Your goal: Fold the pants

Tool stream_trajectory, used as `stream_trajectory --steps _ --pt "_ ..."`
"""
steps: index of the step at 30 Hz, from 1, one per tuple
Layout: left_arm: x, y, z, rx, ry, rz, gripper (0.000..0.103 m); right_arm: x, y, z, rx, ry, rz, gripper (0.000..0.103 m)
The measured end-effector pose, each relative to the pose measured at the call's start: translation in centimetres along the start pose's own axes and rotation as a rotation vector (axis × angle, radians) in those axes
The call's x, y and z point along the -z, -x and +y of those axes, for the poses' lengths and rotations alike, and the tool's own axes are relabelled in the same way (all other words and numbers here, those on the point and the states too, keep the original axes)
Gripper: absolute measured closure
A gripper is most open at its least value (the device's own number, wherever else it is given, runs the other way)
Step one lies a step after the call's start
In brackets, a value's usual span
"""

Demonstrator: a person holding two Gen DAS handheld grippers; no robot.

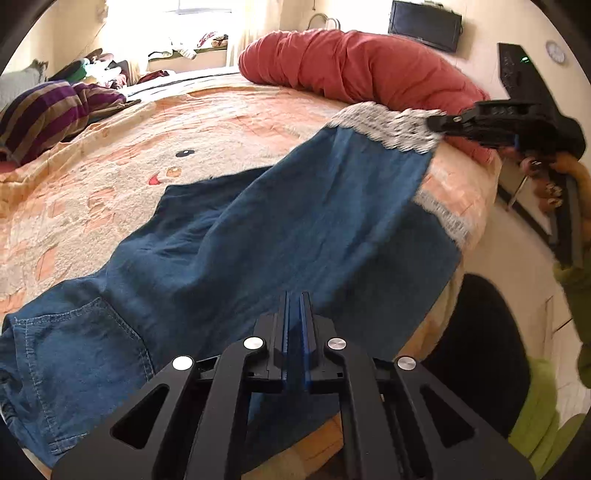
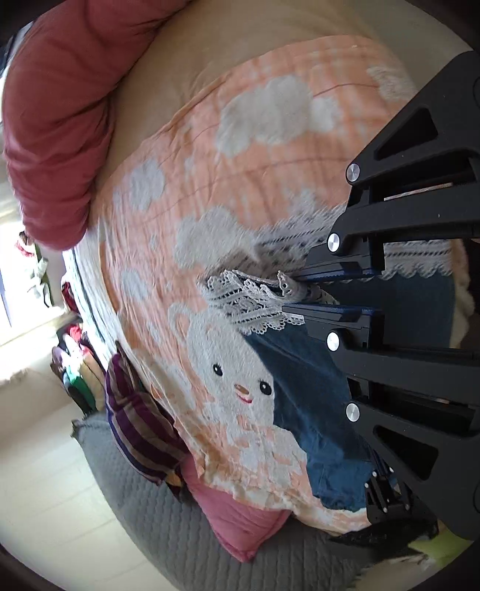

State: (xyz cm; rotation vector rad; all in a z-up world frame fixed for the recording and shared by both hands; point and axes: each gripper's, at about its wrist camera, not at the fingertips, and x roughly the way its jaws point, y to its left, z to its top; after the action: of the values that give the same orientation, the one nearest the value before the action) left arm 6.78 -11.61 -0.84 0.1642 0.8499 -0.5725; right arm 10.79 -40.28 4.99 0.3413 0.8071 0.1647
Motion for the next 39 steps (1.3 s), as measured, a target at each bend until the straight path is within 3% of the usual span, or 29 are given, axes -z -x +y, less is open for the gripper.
stream_trajectory --steps 5,8,12,15,16,17,18,30,37,39 --pt "0.3 -0.1 -0.6 0.014 -0.026 0.003 0.095 1.7 0.8 -1.8 -0.019 -0.062 0.004 0.097" --pt "0.2 0.8 -1.7 0.051 -0.071 -0.036 0.064 2.2 1.3 -2.2 -0.017 -0.066 0.002 0.097" --pt "0.3 0.7 -3.7 0.098 -0.154 -0.053 0.061 2.6 2.2 -2.4 -0.027 -0.076 -0.012 0.097" --pt "0.6 -0.4 -5.4 0.029 -0.251 -0.047 0.061 2.8 2.6 -2.4 -0.031 -0.081 -0.015 0.097" --pt "0.6 -1.0 -5.8 -0.012 -0.278 -0.041 0.061 2.9 2.7 -2.3 -0.03 -0.081 -0.015 0.097" --pt "0.6 -1.3 -5.9 -0.028 -0.288 -0.037 0.073 3.0 2.7 -2.4 -0.029 -0.082 -0.015 0.097" --pt "0.6 -1.7 -6.0 -0.042 -0.303 -0.027 0.102 3.1 2.8 -2.4 -0.031 -0.087 -0.015 0.097" --pt "2.0 -0.3 -5.0 0.036 -0.281 0.016 0.101 7.8 1.8 -4.4 -0.005 -0.133 0.064 0.097" --pt "2.5 -1.3 -5.1 0.053 -0.273 0.062 0.09 9.9 0.0 -5.3 0.053 -0.123 0.108 0.096" --pt "2.4 -0.6 -4.7 0.079 -0.248 0.062 0.065 9.9 0.3 -5.1 0.063 -0.103 0.106 0.09"
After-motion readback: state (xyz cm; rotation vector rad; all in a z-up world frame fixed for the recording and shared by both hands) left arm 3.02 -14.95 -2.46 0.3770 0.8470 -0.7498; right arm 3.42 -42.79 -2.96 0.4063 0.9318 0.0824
